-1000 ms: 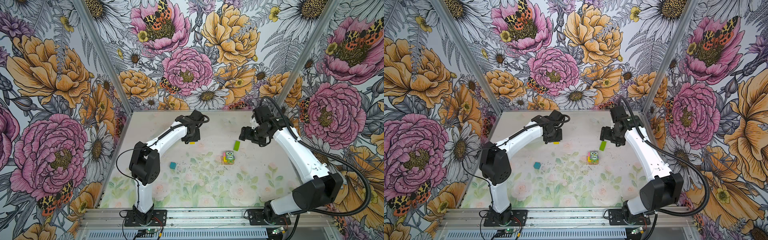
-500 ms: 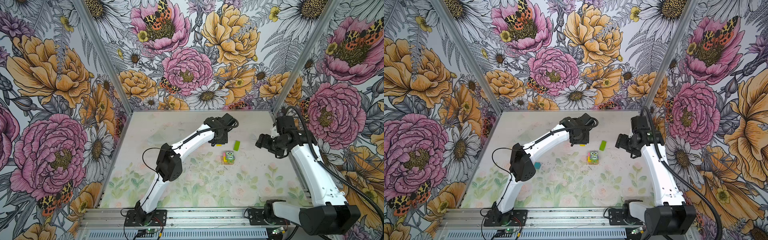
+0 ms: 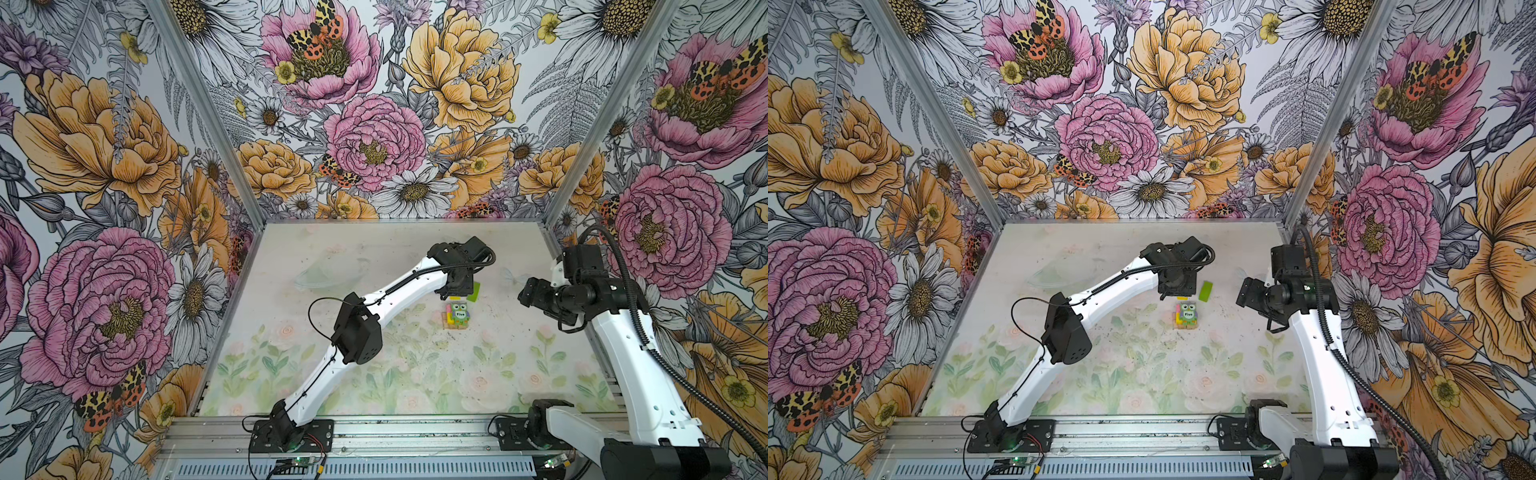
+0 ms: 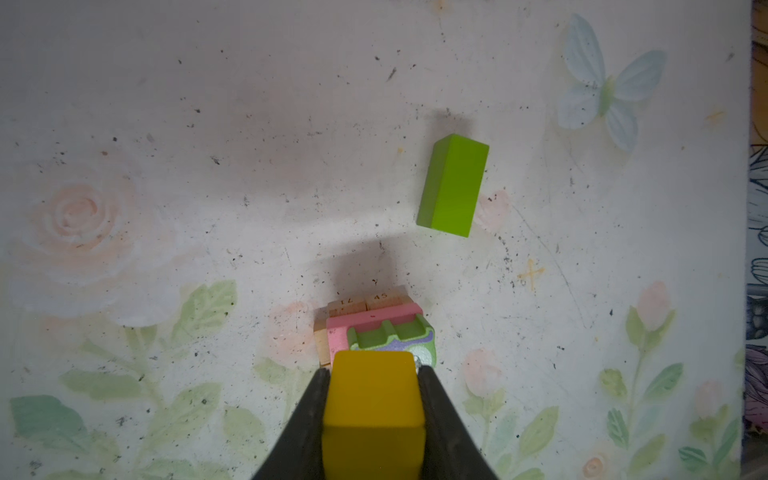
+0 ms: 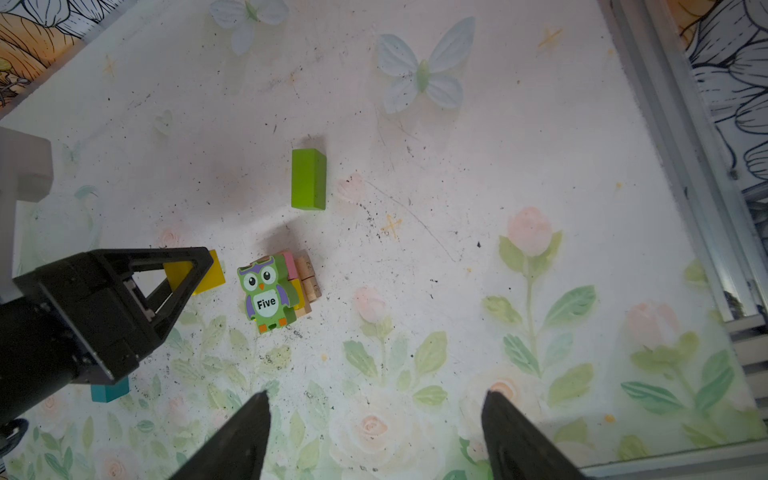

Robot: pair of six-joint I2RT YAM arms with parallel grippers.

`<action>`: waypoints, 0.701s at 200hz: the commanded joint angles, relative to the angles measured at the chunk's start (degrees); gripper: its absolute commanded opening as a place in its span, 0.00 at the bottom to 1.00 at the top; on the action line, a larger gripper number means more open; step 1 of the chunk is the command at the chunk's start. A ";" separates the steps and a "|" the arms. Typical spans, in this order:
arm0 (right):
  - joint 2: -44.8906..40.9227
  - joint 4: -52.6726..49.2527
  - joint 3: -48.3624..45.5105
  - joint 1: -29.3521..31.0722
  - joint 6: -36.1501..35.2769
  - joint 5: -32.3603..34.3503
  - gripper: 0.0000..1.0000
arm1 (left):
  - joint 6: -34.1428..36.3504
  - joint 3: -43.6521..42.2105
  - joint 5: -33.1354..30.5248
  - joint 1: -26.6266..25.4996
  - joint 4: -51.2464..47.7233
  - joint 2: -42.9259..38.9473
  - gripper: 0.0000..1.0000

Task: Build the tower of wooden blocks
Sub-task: 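Lower the yellow cube with the left gripper onto the owl block atop the stack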

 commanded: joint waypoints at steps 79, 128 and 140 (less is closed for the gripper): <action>-5.19 -2.38 -2.01 -1.03 0.74 1.97 0.82 | -2.21 0.65 1.46 -2.14 -0.46 0.77 0.20; -7.10 -3.01 -3.30 -0.99 0.74 2.07 0.83 | -2.66 0.11 2.02 -2.90 -0.46 1.31 0.20; -7.20 -3.02 -3.48 -1.00 0.74 1.89 0.83 | -2.77 -0.07 1.77 -3.05 -0.41 1.21 0.20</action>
